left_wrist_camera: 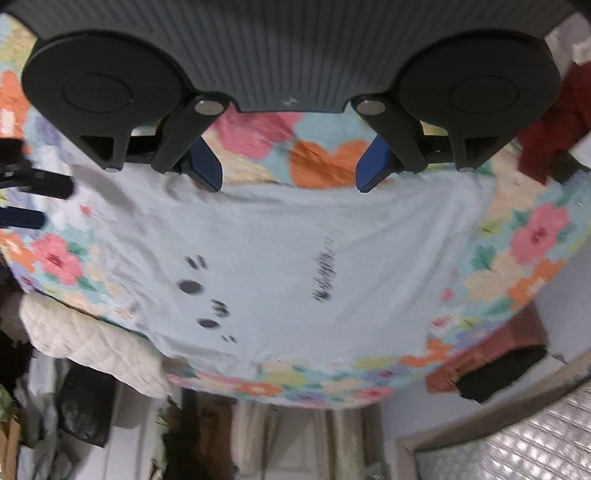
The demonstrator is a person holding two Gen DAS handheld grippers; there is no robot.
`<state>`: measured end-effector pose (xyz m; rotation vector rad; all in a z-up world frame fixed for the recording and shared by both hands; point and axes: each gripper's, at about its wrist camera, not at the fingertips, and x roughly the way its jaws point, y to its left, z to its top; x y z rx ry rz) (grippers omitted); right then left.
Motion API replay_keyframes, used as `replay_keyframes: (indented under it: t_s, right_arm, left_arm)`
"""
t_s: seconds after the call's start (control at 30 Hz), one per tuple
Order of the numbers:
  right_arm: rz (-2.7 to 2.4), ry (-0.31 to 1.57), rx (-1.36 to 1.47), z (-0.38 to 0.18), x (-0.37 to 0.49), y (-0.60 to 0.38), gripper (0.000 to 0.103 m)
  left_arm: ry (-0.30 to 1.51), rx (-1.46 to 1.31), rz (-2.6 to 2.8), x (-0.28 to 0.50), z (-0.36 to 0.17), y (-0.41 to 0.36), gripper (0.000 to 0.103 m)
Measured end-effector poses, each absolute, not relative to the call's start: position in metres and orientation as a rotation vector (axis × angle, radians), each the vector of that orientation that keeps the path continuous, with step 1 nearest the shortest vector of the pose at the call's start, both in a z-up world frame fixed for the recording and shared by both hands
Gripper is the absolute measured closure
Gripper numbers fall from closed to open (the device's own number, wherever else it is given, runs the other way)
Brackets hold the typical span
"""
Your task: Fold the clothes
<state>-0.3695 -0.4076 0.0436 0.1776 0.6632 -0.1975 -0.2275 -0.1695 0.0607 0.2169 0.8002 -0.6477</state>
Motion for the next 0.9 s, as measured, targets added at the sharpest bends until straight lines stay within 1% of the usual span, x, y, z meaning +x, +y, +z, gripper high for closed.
replay_keyframes:
  t_s: [0.03, 0.1, 0.4, 0.63, 0.7, 0.9]
  right_arm:
    - [-0.198, 0.668, 0.171, 0.042, -0.37, -0.404, 0.019]
    - [-0.198, 0.677, 0.156, 0.038, -0.371, -0.398, 0.019]
    - [-0.231, 0.657, 0.148, 0.04, -0.372, -0.388, 0.019]
    - [-0.248, 0.667, 0.167, 0.037, -0.371, -0.39, 0.019]
    - [-0.248, 0.669, 0.176, 0.036, -0.37, -0.391, 0.019]
    - [-0.245, 0.675, 0.195, 0.034, -0.37, -0.392, 0.019]
  left_arm:
    - [0.807, 0.219, -0.655, -0.232, 0.058, -0.172, 0.022]
    - [0.813, 0.232, -0.662, -0.239, 0.054, -0.178, 0.018]
    - [0.804, 0.287, -0.68, -0.255, 0.048, -0.194, 0.009]
    - [0.804, 0.307, -0.655, -0.256, 0.048, -0.197, 0.007]
    - [0.809, 0.319, -0.635, -0.255, 0.048, -0.199, 0.004]
    - [0.815, 0.357, -0.615, -0.256, 0.046, -0.202, 0.004]
